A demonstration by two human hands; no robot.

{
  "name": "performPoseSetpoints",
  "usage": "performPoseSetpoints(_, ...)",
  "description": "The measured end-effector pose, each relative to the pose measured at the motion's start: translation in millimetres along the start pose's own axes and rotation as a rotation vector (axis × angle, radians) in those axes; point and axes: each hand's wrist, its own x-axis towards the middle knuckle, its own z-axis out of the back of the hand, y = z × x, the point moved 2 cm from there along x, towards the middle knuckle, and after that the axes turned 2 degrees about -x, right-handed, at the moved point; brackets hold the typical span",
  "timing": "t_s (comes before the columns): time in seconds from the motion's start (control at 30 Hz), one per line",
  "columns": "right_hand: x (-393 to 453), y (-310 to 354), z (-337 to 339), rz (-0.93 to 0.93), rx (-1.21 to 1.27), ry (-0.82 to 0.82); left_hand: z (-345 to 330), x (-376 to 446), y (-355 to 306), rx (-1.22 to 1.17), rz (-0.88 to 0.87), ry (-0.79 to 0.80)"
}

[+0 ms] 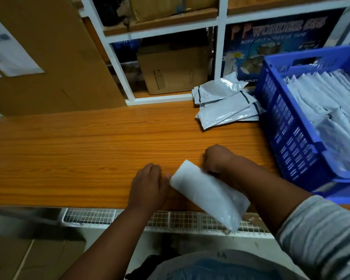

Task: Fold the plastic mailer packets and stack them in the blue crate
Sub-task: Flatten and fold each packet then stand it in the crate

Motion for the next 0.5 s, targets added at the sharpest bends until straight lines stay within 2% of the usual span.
performPoseSetpoints(0.13, -30.2, -24.4, 1.1, -0.07, 0.19, 0.019, 6.3, 20.5, -28.0, 0.002, -0.003, 0.045)
performPoseSetpoints(0.2, -56.5, -18.0, -6.4, -0.031, 0.143, 0.058, -1.6, 17.8, -48.4, 0.099, -0.058, 0.123)
performPoseSetpoints(0.27, -84.4, -8.9, -29.4, 0.06, -0.001, 0.026, -19.9, 2.1, -63.3, 0.24, -0.138, 0.198)
performPoseSetpoints(0.37, -101.8, -9.7, -57.0, 0.097, -0.047, -0.099, -44.7, -15.4, -69.9, 0.308, -0.144, 0.174)
performPoseSetpoints(0.5, -87.3, -20.1, -54.4, 0.076, 0.086, -0.022, -53.3, 1.5, -75.0, 0.321, -0.094, 0.119)
